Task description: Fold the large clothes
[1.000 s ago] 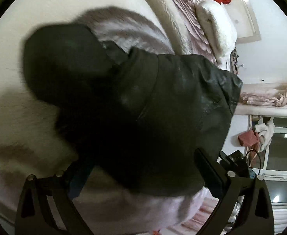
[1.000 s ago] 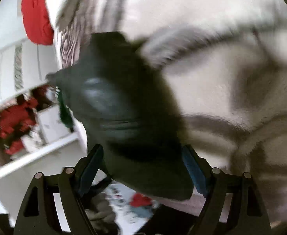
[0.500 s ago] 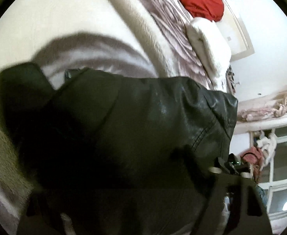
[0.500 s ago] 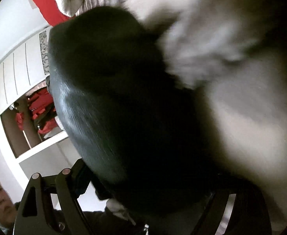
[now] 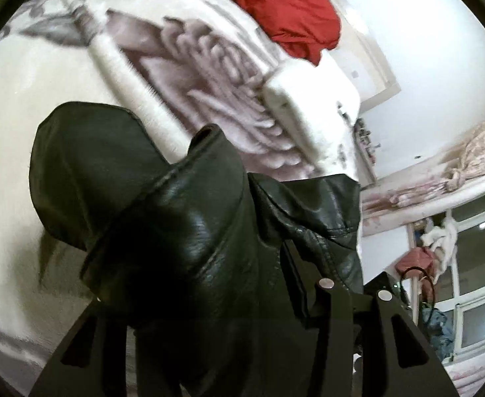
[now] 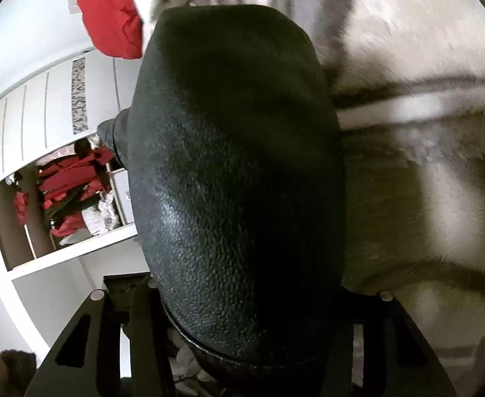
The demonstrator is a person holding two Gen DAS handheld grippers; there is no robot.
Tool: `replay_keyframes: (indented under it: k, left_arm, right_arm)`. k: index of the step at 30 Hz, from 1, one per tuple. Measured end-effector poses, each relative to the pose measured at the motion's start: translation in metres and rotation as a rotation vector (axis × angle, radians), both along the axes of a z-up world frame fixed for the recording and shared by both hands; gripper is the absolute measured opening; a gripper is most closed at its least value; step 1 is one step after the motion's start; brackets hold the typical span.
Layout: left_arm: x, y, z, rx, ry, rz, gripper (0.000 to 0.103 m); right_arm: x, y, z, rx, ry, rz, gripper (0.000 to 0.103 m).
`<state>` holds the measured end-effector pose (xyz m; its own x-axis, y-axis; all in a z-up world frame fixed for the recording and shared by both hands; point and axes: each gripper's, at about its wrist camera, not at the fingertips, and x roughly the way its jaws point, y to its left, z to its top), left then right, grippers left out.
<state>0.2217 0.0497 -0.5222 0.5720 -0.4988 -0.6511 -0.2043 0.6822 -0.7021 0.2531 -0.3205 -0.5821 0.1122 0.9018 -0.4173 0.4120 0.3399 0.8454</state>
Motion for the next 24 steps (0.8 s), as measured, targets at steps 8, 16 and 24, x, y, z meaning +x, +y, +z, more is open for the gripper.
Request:
replay_keyframes:
  k: [8, 16, 24]
  left_arm:
    - [0.051, 0.005, 0.066, 0.013, -0.108, -0.031, 0.041]
    - [0.174, -0.012, 0.12, 0.017, -0.281, -0.034, 0.041]
    - [0.324, -0.038, 0.113, 0.006, -0.382, 0.019, 0.041]
  right_arm:
    - [0.034, -0.019, 0.082, -0.003, -0.088, 0.005, 0.048]
    - [0.155, -0.062, 0.156, -0.004, -0.202, -0.027, 0.048]
    - [0.37, -0.092, 0.193, -0.012, -0.311, 0.004, 0.048]
